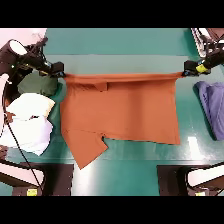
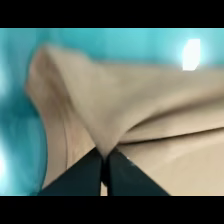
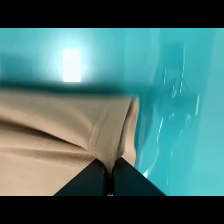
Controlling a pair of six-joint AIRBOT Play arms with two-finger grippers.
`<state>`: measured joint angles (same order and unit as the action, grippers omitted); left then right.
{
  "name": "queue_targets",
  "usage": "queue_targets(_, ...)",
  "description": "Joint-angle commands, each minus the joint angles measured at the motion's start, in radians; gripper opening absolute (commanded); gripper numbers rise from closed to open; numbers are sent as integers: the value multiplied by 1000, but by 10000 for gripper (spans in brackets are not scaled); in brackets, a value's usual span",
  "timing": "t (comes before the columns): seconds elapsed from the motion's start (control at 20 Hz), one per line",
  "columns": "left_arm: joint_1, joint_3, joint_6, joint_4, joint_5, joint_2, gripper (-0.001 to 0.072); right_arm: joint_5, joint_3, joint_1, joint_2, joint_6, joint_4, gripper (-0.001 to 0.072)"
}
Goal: Fold the shirts.
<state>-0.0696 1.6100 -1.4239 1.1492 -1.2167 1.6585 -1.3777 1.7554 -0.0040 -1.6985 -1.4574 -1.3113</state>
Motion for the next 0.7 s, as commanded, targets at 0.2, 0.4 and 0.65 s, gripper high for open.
queue_targets(0.2, 21, -200, -46, 56, -16, 3, 420, 56, -322, 55, 90, -34, 38, 148)
queue_targets(0.4, 17, -224, -60, 101, -133, -100, 493, -3, -322, 53, 152, 5, 64, 380)
queue_targets(0.65, 20, -679, -93, 124, -108, -508, 492, -43, -473, 8, 365, 56, 171, 379)
